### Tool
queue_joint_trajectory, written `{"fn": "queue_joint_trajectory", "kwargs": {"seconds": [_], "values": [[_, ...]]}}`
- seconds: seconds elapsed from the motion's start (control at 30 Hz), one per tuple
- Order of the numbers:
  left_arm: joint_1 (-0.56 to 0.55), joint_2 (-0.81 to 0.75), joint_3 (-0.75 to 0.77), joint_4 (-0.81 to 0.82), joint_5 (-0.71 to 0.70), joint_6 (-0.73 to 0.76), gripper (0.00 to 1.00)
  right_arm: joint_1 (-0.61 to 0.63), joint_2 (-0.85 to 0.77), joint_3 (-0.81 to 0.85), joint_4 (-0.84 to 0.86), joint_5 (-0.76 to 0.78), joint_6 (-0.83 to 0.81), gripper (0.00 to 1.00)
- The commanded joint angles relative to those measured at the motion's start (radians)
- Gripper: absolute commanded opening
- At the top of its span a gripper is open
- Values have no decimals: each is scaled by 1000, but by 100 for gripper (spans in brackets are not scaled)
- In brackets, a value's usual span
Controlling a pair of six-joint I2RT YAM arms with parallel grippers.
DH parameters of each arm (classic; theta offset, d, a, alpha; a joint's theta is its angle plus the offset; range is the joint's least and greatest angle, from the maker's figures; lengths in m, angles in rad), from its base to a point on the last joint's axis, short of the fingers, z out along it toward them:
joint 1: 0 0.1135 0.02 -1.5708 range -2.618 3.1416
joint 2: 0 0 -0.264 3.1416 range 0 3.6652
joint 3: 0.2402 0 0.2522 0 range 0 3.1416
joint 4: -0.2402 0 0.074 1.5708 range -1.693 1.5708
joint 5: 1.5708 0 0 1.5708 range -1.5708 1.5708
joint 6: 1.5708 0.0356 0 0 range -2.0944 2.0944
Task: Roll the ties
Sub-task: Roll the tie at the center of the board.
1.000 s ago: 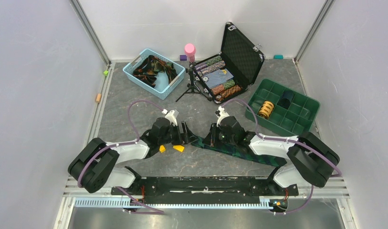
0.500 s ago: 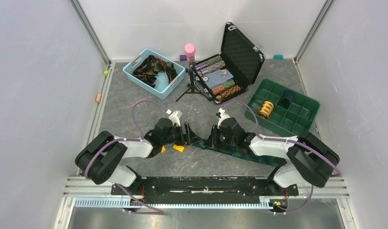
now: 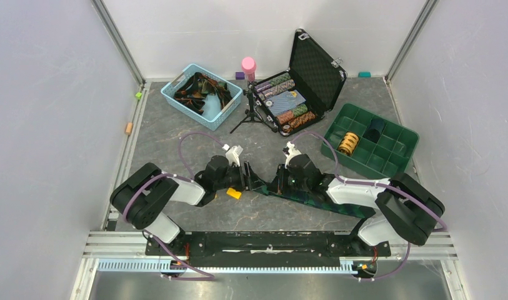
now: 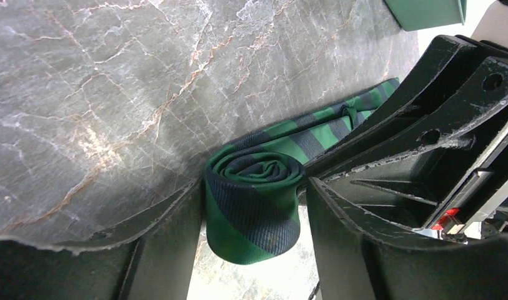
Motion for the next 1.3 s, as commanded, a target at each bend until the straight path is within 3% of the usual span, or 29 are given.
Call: {"fn": "queue_joint_trajectory", "kwargs": {"seconds": [0.0, 0.23, 0.4, 0.8, 1.27], "values": [[-12, 60, 7, 28, 21, -27, 66, -3, -7, -15, -1, 23, -9, 19], [-24, 77, 8, 50, 36, -28, 52, -4, -9, -16, -1, 22, -9, 19], [-26, 43, 12, 0, 13, -13, 48, -9, -37, -7, -16, 34, -34, 21], [-64, -121, 159, -432, -200, 159, 47, -35, -188, 22, -223, 184, -203, 23], [-171, -121, 418, -882, -544, 342, 45, -67, -288, -17, -295, 216, -231, 22]]}}
